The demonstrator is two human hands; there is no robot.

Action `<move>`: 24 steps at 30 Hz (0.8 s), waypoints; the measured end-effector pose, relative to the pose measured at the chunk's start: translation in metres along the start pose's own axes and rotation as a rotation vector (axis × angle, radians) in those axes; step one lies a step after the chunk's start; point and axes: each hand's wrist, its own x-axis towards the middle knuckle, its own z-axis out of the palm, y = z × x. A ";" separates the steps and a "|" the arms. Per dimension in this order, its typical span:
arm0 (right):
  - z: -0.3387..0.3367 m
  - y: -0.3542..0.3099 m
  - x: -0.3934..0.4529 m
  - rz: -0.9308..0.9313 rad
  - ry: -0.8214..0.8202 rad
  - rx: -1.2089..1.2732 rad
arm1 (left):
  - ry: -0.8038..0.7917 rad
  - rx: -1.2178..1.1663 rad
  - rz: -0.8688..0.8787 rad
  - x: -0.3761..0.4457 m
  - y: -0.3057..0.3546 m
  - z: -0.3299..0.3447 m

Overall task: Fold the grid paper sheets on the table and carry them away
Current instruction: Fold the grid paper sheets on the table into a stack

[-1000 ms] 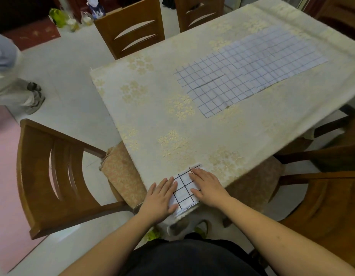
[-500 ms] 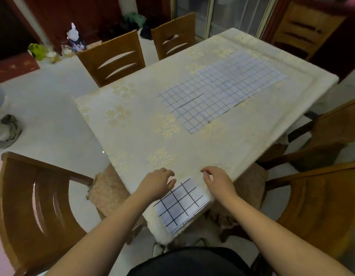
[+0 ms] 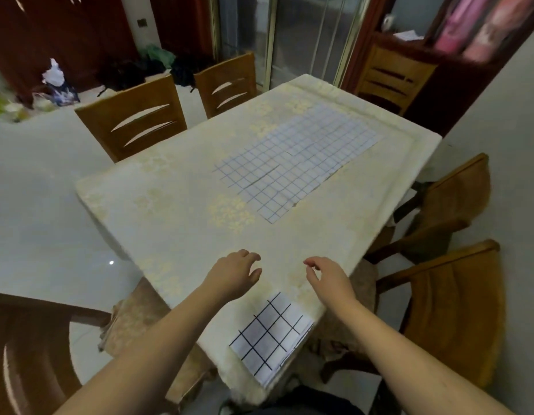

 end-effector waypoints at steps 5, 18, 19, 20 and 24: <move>-0.008 0.001 0.022 -0.007 -0.017 -0.027 | -0.002 -0.028 -0.011 0.019 -0.005 -0.002; -0.006 0.019 0.175 0.004 -0.037 -0.019 | 0.023 -0.048 -0.128 0.118 0.015 -0.014; -0.005 0.020 0.189 0.012 -0.037 -0.054 | 0.019 -0.049 -0.139 0.125 0.016 -0.012; -0.003 0.021 0.202 0.021 -0.040 -0.086 | 0.013 -0.050 -0.149 0.131 0.017 -0.011; 0.008 0.021 0.248 0.065 -0.075 -0.148 | 0.001 -0.056 -0.184 0.150 0.013 -0.004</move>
